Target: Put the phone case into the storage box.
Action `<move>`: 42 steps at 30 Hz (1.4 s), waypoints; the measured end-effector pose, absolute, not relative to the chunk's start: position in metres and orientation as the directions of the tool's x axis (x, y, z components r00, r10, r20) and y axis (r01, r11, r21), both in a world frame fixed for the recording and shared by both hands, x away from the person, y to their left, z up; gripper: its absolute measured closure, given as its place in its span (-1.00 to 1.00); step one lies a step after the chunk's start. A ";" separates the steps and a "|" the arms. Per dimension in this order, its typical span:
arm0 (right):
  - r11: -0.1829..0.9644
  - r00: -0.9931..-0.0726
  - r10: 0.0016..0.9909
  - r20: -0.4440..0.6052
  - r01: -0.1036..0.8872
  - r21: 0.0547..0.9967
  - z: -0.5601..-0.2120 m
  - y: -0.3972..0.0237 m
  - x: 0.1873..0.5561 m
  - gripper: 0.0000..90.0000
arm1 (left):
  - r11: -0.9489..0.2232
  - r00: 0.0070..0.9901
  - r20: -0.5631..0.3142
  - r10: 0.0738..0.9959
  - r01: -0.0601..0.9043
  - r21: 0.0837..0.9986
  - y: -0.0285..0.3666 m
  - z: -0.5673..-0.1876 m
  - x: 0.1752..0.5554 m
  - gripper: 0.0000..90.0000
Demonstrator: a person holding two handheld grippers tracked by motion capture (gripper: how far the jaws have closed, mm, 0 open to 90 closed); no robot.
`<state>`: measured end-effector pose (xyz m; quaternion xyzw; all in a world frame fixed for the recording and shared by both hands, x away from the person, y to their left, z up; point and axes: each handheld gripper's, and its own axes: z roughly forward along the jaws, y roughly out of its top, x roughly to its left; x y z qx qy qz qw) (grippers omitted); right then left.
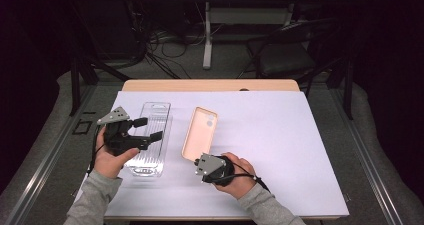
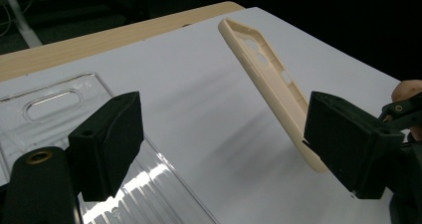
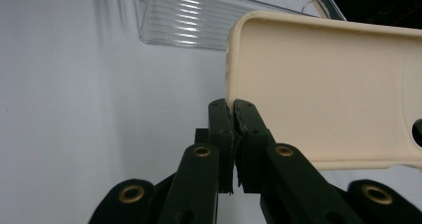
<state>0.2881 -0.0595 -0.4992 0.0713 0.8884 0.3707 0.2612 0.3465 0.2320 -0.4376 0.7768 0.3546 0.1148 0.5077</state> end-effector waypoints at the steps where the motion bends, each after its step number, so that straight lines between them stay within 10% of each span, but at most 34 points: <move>1: 0.715 -0.854 0.317 -0.413 -0.070 0.695 -0.499 -0.060 0.287 0.96 | -0.235 0.725 -0.184 0.664 0.435 0.869 0.230 -0.438 0.346 -0.64; 27: 0.704 -0.832 0.329 -0.447 -0.100 0.703 -0.491 -0.062 0.283 0.96 | -0.229 0.710 -0.251 0.658 0.507 0.831 0.202 -0.424 0.362 -0.62; 42: 0.707 -0.825 0.320 -0.467 -0.121 0.697 -0.493 -0.060 0.281 0.96 | -0.210 0.692 -0.348 0.633 0.585 0.783 0.184 -0.431 0.375 -0.15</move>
